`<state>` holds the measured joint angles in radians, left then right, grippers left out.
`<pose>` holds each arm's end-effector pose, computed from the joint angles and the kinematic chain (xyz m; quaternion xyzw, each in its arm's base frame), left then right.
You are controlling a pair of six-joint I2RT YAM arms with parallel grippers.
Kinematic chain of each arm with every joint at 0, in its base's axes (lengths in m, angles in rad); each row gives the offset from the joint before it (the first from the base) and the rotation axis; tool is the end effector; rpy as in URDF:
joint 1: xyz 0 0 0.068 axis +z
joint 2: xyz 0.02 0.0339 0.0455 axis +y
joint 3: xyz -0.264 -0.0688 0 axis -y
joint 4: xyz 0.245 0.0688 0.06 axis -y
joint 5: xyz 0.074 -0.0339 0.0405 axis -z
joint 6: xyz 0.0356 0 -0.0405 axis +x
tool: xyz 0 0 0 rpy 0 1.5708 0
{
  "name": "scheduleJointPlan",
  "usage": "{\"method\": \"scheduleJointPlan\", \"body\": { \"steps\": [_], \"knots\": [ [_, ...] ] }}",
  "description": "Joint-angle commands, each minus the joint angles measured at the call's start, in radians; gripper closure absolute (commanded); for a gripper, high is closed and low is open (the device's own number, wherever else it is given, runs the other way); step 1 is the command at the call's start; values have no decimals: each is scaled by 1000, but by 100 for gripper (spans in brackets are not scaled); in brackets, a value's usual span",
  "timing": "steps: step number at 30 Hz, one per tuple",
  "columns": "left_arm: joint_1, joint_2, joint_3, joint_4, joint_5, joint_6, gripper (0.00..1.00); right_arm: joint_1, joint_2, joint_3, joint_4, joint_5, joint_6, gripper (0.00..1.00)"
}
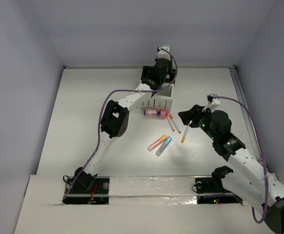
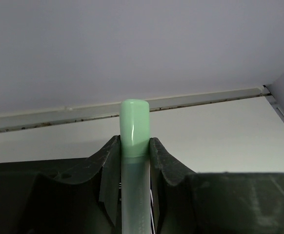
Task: Sort the stationery into containers
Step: Place the pen in the storage box.
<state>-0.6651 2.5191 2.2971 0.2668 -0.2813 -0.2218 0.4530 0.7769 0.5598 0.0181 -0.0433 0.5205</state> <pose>0.4741 -0.3593 0.2769 0.0516 0.6898 -0.2195 0.6880 0.1713 0.0851 0.2827 0.0124 0.7737 0.3110 0.5518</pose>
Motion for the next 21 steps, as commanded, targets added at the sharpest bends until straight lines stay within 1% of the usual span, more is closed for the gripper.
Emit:
{"method": "scheduleJointPlan", "body": {
  "steps": [1, 6, 9, 13, 18, 19, 20, 21],
  "knots": [
    [10, -10, 44, 133, -7, 41, 100, 4, 2, 0, 66, -23, 6, 44],
    [10, 10, 36, 146, 1, 76, 100, 4, 1, -5, 72, -13, 6, 44],
    [10, 0, -13, 169, -4, 94, 100, 4, 4, -5, 74, -10, 6, 44],
    [10, -8, -62, 209, -10, 116, 94, 4, 9, -1, 71, -15, 4, 44],
    [10, -12, -73, 221, -6, 118, 80, 4, 2, -3, 69, -7, 1, 44],
    [10, -19, -80, 233, -4, 116, 75, 4, 2, -3, 68, -4, 1, 44],
    [10, -26, -100, 242, -4, 114, 66, 4, 2, -1, 66, -3, 0, 44],
    [10, -34, -113, 249, -4, 114, 62, 4, 1, -1, 65, 0, -1, 44]
  ]
}}
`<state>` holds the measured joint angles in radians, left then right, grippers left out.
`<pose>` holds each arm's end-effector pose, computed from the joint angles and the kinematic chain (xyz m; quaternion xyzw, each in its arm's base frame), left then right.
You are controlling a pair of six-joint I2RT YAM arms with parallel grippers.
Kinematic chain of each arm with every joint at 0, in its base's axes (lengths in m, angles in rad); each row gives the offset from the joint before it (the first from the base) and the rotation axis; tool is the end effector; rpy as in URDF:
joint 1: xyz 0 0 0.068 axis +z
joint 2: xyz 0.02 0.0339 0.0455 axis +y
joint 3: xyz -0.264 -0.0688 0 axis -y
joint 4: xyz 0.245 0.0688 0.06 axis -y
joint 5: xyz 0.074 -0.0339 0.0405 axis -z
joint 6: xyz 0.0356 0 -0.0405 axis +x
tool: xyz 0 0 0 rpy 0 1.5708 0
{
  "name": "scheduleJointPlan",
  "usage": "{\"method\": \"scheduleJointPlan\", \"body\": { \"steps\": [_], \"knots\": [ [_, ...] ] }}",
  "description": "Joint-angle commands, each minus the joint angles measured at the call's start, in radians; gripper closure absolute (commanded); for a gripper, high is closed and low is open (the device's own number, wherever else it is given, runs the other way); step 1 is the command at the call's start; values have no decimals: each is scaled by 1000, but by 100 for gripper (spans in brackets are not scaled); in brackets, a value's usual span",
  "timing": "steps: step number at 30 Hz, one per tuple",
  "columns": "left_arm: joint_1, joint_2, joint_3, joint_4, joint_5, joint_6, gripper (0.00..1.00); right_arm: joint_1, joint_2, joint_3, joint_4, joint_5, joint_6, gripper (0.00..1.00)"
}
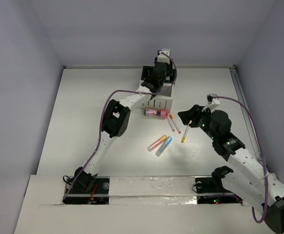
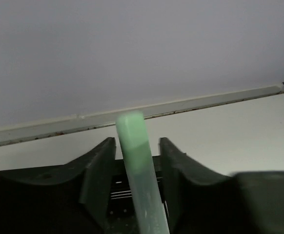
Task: Sort the stationery into containers
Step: Place the pen in the storage box, then pick up the pen from the center of the board.
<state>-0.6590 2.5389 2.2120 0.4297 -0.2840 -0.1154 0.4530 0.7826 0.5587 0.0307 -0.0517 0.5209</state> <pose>0.4776 -0.3573 0.2524 0.0768 0.6670 -0.1898 0.7164 0.1723 0.0859 0.2827 0.0098 0.7719 0.3150 0.5522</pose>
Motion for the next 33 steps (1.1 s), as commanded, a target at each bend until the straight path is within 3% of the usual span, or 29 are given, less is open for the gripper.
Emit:
{"method": "scheduleJointPlan", "body": {
  "steps": [1, 2, 5, 13, 16, 19, 20, 22, 23, 26, 29, 33],
  "knots": [
    [4, -72, -38, 99, -4, 11, 57, 4, -6, 0, 52, 10, -1, 44],
    [4, -84, -58, 106, -4, 14, 46, 4, -8, -2, 54, 12, -1, 44],
    [4, -124, -69, 119, -3, 40, 35, 4, -2, -3, 57, 9, -1, 44],
    [4, -328, -113, 87, 11, 71, 32, 4, 3, -3, 54, 18, -2, 44],
    [-7, -518, -294, 104, 19, 57, 35, 4, 1, -2, 54, 15, -1, 44],
    [-19, -753, -594, 174, 12, -10, 39, 4, -5, -2, 52, 13, -1, 44],
    [-33, -810, -771, 185, 14, -38, 40, 4, -5, -2, 51, 18, -1, 44],
    [-72, -972, -944, 198, -7, -123, 44, 4, -6, -2, 49, 19, -1, 44],
    [-89, -1012, -1107, 199, -12, -150, 45, 4, -6, -2, 51, 18, 1, 44],
    [-169, -1115, -1320, 143, -12, -213, 45, 4, 1, 0, 55, -5, 5, 44],
    [-243, -1132, -1402, 12, 6, -242, 45, 4, 3, 3, 58, -14, 7, 44],
    [-297, -1114, -1466, -45, 31, -237, 45, 4, -5, 3, 51, 3, 2, 44]
  ]
}}
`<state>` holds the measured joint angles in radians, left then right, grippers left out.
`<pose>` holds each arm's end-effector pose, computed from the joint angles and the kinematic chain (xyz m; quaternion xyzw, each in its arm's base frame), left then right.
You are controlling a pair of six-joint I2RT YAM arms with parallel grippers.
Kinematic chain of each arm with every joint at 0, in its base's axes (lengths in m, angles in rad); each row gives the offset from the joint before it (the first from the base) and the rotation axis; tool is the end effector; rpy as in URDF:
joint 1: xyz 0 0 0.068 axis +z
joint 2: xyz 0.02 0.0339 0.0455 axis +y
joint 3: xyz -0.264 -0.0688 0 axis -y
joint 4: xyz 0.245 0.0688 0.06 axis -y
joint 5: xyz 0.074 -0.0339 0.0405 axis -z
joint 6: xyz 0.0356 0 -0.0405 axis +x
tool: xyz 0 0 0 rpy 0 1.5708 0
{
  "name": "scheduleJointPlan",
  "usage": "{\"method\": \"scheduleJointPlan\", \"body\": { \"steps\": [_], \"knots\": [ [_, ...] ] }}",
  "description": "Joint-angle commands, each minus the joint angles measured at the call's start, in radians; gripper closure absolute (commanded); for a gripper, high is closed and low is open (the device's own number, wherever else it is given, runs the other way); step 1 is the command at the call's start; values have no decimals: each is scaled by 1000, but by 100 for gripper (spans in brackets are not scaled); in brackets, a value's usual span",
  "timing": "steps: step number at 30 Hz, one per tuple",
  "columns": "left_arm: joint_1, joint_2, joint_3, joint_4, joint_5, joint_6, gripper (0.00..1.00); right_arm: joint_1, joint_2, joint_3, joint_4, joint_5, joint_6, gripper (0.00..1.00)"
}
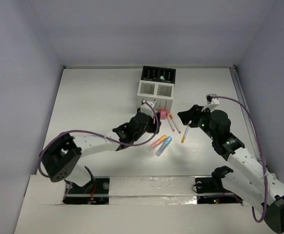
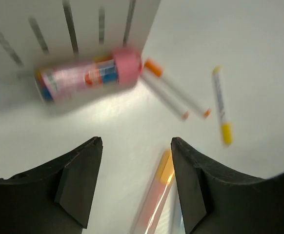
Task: Sort the stationery into containers
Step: Pick up the pen from the center of the board.
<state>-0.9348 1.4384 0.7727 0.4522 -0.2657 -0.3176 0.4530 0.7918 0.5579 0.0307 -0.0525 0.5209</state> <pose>0.1981 -0.2525 0.2481 0.1551 0.7604 -0.2811 0.5646 0.1737 0.0866 0.2808 0.0097 0.7750 0.3135 0.5486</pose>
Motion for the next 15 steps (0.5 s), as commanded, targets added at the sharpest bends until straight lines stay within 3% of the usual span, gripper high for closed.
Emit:
{"method": "scheduleJointPlan", "body": {
  "steps": [1, 15],
  "knots": [
    [-33, -7, -36, -57, 16, -37, 44, 4, -16, 4, 48, 6, 1, 44],
    [-127, 85, -63, -67, 59, 40, 41, 4, -2, 5, 49, 10, -5, 45]
  ]
}}
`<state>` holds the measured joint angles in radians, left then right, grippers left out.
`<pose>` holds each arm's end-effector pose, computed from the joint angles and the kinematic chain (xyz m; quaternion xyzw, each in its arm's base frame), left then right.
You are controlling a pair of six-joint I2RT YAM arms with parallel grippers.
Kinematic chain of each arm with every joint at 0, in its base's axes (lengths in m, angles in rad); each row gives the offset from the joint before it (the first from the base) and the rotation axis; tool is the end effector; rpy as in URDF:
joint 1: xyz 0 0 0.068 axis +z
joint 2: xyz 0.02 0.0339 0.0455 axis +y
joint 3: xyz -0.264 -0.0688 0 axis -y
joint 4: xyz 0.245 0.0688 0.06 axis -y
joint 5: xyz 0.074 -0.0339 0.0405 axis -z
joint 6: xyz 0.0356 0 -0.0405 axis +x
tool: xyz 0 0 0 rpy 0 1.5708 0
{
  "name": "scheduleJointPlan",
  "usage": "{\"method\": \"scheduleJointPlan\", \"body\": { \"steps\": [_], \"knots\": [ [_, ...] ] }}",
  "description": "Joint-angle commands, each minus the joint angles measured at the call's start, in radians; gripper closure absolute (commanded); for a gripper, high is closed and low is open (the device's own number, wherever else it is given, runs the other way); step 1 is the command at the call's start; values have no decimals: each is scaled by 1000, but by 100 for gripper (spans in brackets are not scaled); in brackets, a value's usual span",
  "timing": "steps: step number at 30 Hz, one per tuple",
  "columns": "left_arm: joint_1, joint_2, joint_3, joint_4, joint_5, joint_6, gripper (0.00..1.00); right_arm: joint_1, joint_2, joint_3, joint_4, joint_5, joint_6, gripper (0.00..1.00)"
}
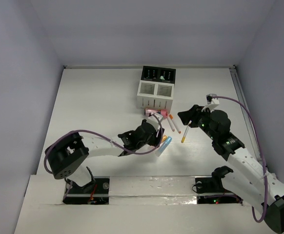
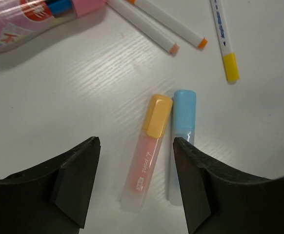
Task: Sort the stationery into containers
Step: Pick up the pen from the center of the board.
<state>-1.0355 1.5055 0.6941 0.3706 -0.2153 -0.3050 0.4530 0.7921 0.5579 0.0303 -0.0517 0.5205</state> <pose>0.1664 -0.2656 0.1941 0.2462 0.8049 -0.2596 0.4735 0.1737 0.0866 0.2807 0.0098 0.7753 0.3130 0.5486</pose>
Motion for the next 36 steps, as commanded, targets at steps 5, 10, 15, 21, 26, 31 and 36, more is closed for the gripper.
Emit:
{"method": "scheduleJointPlan", "body": {
  "steps": [5, 10, 15, 21, 26, 31, 36],
  "knots": [
    [-26, 65, 38, 11, -27, 49, 42, 4, -4, 5, 46, 7, -7, 45],
    [-26, 119, 65, 2, -30, 73, 42, 4, 2, 8, 42, 4, -10, 45],
    [-26, 171, 111, -18, -39, 81, 47, 4, 2, 8, 43, 0, -8, 45],
    [-26, 234, 146, -42, -62, 90, 59, 4, -1, 8, 43, 0, -8, 45],
    [-26, 249, 137, -35, -130, 86, 80, 4, 1, 8, 43, 0, -8, 45],
    [-26, 211, 122, -45, -214, 66, 97, 4, 1, 7, 43, 3, -8, 45],
    [-14, 102, 149, -33, -260, 63, 100, 4, 1, 5, 46, 1, -7, 45]
  ]
}}
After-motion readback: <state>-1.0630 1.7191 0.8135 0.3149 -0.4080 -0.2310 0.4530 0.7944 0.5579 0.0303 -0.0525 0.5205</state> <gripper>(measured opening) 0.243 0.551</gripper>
